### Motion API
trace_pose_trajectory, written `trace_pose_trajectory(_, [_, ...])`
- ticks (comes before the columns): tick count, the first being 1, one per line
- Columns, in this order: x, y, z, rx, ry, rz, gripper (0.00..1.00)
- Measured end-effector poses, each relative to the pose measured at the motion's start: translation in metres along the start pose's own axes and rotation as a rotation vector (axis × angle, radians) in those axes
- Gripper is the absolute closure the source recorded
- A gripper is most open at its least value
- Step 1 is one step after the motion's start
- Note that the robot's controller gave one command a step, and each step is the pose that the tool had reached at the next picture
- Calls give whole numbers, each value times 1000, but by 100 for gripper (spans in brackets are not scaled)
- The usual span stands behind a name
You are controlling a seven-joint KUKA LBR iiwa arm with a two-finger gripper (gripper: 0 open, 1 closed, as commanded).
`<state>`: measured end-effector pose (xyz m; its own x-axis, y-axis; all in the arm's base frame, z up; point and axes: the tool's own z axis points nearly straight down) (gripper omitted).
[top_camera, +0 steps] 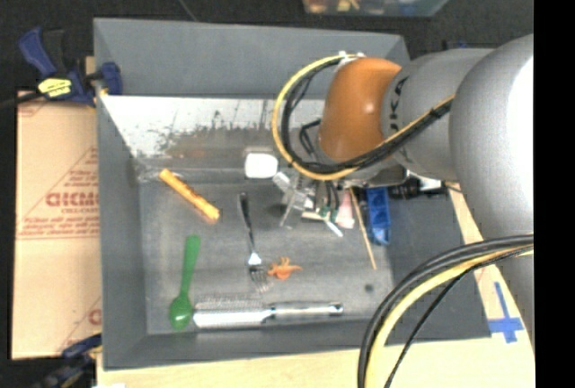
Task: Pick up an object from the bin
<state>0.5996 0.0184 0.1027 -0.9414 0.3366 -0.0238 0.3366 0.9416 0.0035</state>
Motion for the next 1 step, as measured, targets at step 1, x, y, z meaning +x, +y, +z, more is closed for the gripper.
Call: trace_pose_trajectory(1, [0,0,-24,0,2,-1,100])
